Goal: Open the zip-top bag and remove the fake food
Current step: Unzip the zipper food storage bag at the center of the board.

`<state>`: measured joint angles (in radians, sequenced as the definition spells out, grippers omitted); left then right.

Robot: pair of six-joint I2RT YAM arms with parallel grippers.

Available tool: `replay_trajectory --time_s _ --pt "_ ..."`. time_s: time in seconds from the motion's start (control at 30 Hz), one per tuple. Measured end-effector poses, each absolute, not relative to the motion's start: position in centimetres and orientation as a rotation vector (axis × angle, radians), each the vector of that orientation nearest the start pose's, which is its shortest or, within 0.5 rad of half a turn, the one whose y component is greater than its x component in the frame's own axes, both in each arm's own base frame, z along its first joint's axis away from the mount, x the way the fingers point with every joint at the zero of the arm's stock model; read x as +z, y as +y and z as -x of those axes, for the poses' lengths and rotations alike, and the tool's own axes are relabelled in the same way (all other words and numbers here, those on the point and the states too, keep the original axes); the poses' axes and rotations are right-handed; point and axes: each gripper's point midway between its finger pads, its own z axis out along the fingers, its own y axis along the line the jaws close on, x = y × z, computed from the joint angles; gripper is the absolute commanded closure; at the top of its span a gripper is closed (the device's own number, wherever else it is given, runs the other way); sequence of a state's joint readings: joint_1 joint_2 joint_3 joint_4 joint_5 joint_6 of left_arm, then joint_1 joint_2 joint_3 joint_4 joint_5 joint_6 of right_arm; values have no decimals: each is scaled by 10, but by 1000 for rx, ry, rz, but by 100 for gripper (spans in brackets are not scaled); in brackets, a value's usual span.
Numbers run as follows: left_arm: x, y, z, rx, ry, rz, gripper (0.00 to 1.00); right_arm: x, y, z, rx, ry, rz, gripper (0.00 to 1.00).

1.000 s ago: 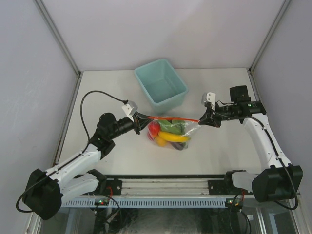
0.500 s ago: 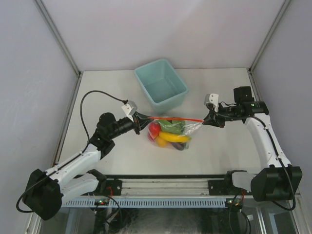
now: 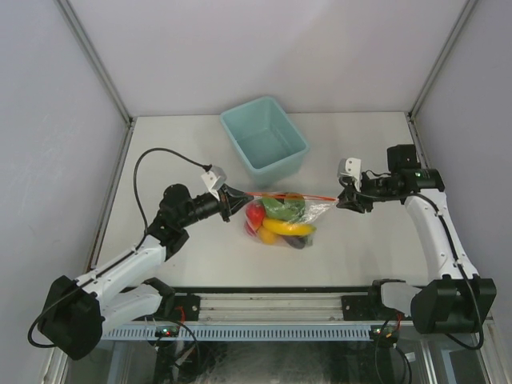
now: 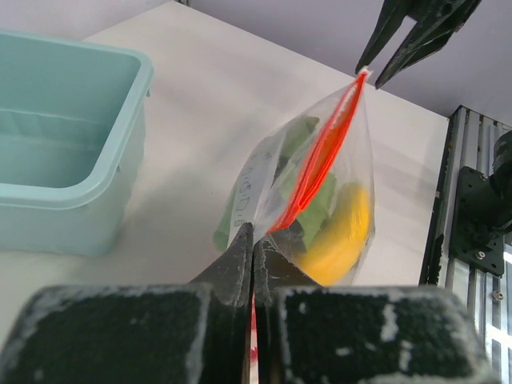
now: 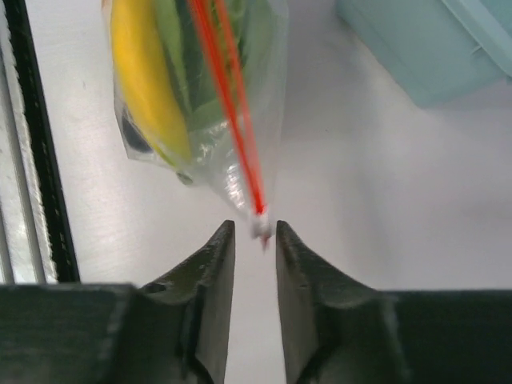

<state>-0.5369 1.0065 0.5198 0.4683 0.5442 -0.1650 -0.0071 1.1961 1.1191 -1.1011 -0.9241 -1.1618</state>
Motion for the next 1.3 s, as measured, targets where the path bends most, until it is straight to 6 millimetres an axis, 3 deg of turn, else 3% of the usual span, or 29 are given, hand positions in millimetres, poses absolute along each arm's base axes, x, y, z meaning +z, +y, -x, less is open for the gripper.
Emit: replay_trajectory --time_s 0.1,0.2,0.4,0.57,0.73,0.9,1.2,1.3 --pt "225 -259 -247 -971 1523 -741 100 205 113 -237 654 1742 1399 31" --pt "220 -261 -248 -964 1538 -766 100 219 122 -235 657 1688 1384 20" --pt "228 -273 -252 -954 1540 -848 100 268 184 -226 817 1500 1356 21" --pt "230 -281 -250 -951 1534 -908 100 289 218 -246 937 1469 1263 27" --pt "229 -283 -247 -948 1532 -939 100 280 234 -267 969 1522 1231 38" --pt "228 -284 -245 -945 1529 -955 100 266 235 -275 951 1569 1231 48" --pt "227 -287 -241 -952 1524 -968 100 230 235 -286 920 1659 1273 52" --pt "227 -289 -240 -956 1522 -972 100 220 237 -287 919 1676 1292 60"
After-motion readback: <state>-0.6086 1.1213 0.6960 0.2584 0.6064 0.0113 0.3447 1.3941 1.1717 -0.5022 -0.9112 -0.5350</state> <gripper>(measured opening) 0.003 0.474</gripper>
